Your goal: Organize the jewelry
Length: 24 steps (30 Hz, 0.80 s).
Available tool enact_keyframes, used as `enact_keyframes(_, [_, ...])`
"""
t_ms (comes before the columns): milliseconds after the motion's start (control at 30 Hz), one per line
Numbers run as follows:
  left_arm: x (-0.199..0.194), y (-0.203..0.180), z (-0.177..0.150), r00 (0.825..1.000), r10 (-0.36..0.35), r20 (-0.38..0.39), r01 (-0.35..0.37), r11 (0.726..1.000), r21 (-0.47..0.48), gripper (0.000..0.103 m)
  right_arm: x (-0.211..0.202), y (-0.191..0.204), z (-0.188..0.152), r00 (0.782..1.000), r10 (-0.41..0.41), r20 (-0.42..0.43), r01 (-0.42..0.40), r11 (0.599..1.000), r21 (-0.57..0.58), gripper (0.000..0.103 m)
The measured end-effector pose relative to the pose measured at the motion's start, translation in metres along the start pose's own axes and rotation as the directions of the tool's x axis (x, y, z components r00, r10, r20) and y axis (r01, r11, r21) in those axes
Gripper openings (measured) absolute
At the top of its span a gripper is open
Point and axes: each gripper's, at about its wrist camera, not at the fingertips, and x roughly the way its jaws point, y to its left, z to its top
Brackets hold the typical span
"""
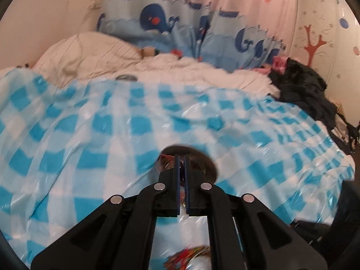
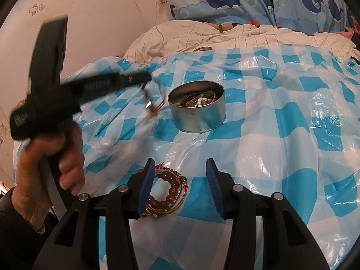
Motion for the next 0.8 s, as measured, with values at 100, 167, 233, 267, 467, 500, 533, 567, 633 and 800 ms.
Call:
enact_keyframes(100, [0.010, -0.011, 0.011, 0.999, -0.042, 0.021, 0.042, 0.999, -0.008, 0.003, 0.000, -0.001, 0.000, 1.000, 0.002, 0.000, -0.002, 1.000, 0.007, 0.046])
enact_keyframes(167, [0.015, -0.017, 0.014, 0.998, -0.050, 0.025, 0.051, 0.999, -0.010, 0.003, -0.001, -0.001, 0.001, 1.000, 0.003, 0.002, -0.003, 1.000, 0.007, 0.046])
enact_keyframes(233, [0.033, -0.017, 0.017, 0.998, -0.066, -0.018, 0.066, 0.997, -0.028, 0.004, 0.000, -0.001, 0.001, 1.000, 0.003, 0.001, -0.003, 1.000, 0.006, 0.048])
enact_keyframes(267, [0.045, -0.015, 0.015, 0.996, -0.054, -0.069, 0.052, 0.998, -0.037, 0.004, 0.001, -0.001, 0.000, 1.000, 0.003, -0.003, -0.003, 1.000, 0.004, 0.048])
enact_keyframes(467, [0.061, 0.010, -0.008, 0.980, 0.044, -0.196, -0.057, 0.997, -0.059, 0.017, 0.004, -0.004, 0.000, 1.000, -0.008, -0.022, 0.008, 1.000, 0.006, 0.049])
enact_keyframes(500, [0.053, 0.014, -0.012, 0.979, 0.053, -0.196, -0.064, 0.997, -0.051, 0.022, 0.005, -0.004, 0.000, 1.000, -0.012, -0.029, 0.013, 1.000, 0.004, 0.049])
enact_keyframes(533, [0.047, 0.018, -0.015, 0.977, 0.065, -0.203, -0.075, 0.996, -0.044, 0.035, 0.006, -0.003, -0.001, 0.999, -0.017, -0.035, 0.017, 1.000, 0.001, 0.049])
enact_keyframes(567, [0.040, 0.022, -0.021, 0.974, 0.069, -0.215, -0.079, 0.996, -0.037, 0.040, 0.006, -0.003, -0.001, 0.999, -0.020, -0.038, 0.020, 1.000, -0.001, 0.049])
enact_keyframes(633, [0.027, 0.026, -0.035, 0.968, 0.055, -0.243, -0.062, 0.998, -0.022, 0.040, 0.004, -0.003, -0.002, 0.999, -0.027, -0.034, 0.026, 1.000, -0.002, 0.049])
enact_keyframes(800, [0.002, 0.016, -0.075, 0.951, 0.042, -0.306, -0.025, 0.998, 0.058, 0.040, 0.002, -0.004, -0.003, 0.998, -0.023, -0.055, 0.023, 1.000, -0.002, 0.048])
